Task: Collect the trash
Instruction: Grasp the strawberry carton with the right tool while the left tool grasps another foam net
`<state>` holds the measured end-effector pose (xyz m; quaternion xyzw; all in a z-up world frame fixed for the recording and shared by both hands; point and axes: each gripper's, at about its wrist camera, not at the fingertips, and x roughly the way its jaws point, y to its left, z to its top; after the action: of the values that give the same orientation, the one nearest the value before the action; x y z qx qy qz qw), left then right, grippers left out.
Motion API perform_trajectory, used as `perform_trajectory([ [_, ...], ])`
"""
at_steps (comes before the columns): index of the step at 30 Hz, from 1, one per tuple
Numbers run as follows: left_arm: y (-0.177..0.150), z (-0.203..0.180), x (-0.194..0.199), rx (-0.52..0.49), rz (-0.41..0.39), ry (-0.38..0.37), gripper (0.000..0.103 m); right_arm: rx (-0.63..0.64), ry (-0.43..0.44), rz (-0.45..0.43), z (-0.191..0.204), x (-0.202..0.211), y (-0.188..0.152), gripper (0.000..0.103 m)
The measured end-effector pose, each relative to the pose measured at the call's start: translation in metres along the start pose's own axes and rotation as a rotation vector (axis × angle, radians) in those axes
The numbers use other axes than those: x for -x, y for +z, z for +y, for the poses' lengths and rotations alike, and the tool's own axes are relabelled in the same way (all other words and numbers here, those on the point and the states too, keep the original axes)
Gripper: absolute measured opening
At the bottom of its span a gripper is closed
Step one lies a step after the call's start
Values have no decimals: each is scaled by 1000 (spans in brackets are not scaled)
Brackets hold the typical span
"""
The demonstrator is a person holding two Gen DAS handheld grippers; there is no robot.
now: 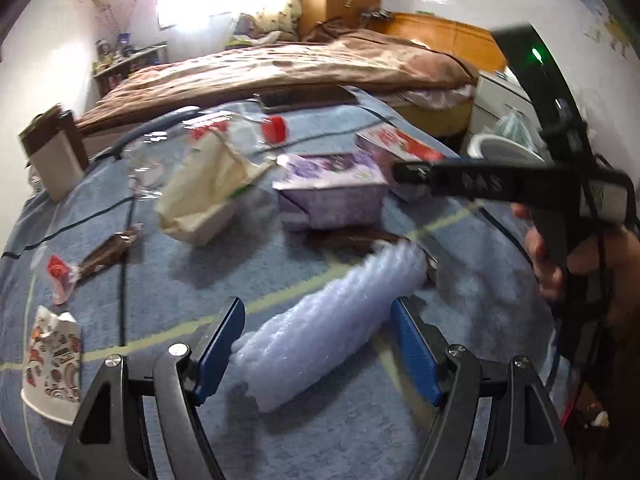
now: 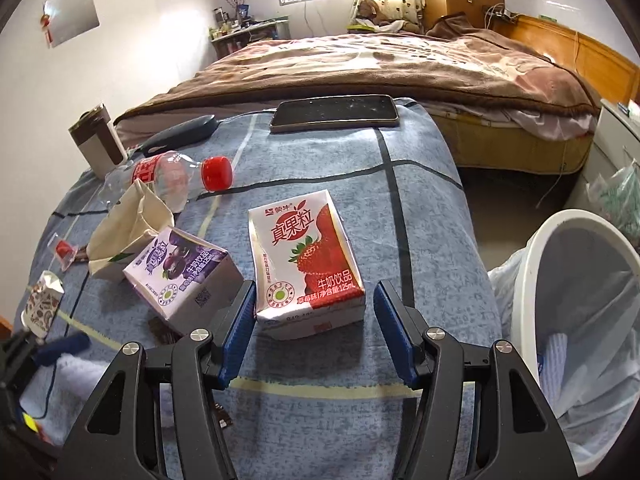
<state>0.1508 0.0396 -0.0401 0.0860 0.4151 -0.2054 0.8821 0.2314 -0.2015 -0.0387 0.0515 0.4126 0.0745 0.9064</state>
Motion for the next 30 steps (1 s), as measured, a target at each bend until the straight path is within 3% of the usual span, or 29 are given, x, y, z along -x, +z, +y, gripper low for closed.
perform_trajectory([
  [4, -1, -6, -4, 14, 15, -42, 76, 8, 4, -8, 2, 3, -2, 56],
  [14, 2, -19, -11, -20, 42, -29, 56, -1, 27, -26, -12, 13, -7, 56],
  [18, 4, -28, -8, -41, 23, -28, 57, -10, 38, -29, -20, 16, -7, 56],
  [21, 10, -29, -12, -27, 19, -31, 72, -22, 43, -29, -25, 16, -6, 56],
  [24, 14, -35, -19, -55, 29, -3, 72, -24, 53, -28, -26, 18, -7, 56],
  [28, 17, -36, -25, -28, 40, -25, 71, -19, 61, -35, -26, 20, -8, 56],
  [30, 16, -36, -25, -24, 38, -29, 59, -17, 62, -34, -26, 20, -9, 56],
])
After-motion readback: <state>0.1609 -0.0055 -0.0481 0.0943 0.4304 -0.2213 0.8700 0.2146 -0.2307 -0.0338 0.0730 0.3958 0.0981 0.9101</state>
